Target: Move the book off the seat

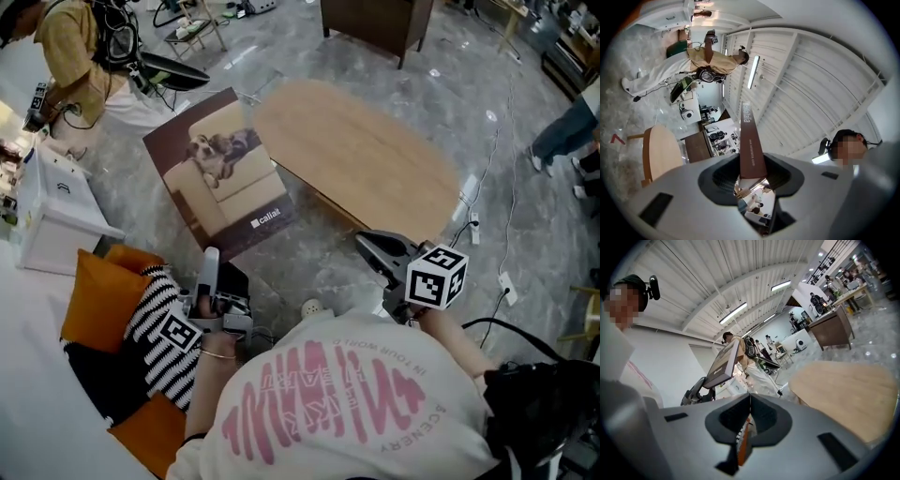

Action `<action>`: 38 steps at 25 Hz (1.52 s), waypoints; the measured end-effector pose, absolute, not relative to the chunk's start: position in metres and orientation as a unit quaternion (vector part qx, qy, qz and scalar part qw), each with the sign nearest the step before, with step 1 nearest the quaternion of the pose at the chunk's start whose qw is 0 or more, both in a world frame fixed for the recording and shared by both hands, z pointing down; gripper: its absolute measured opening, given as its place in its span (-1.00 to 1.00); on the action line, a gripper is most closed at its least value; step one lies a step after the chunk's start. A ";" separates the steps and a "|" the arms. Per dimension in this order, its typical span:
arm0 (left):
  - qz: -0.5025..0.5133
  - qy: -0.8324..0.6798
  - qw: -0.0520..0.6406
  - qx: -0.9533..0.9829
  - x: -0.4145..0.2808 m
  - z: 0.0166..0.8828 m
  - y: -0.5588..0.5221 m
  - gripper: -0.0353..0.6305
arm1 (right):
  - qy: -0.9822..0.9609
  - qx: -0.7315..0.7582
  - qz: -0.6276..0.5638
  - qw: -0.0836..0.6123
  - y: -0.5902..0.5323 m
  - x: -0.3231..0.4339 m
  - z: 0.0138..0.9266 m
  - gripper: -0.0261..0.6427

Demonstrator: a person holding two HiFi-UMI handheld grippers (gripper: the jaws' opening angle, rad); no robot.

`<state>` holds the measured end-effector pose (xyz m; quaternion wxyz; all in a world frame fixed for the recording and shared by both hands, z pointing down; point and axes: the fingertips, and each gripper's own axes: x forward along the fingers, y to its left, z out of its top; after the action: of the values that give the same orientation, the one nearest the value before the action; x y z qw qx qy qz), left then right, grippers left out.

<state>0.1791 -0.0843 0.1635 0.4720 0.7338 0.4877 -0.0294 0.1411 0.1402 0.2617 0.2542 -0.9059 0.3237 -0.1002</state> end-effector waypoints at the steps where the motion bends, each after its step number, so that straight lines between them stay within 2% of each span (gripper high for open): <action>1: -0.025 0.494 0.471 0.731 0.184 0.163 -0.083 -0.42 | 0.315 -0.908 -0.097 0.257 0.141 0.142 0.262 -0.89; 13: 0.035 0.561 0.447 0.696 0.242 0.167 -0.056 -0.42 | 0.231 -0.930 -0.079 0.274 0.146 0.155 0.272 -0.89; 22: 0.060 0.570 0.459 0.679 0.269 0.193 -0.058 -0.42 | 0.189 -0.943 -0.095 0.259 0.138 0.153 0.294 -0.89; 38: 0.083 0.558 0.466 0.682 0.278 0.201 0.003 -0.42 | 0.192 -0.937 -0.119 0.267 0.192 0.167 0.293 -0.89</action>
<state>0.2783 0.0028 0.2008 0.4660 0.6819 0.5577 0.0830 0.1671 0.1923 0.2933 0.2667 -0.9369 0.1922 -0.1189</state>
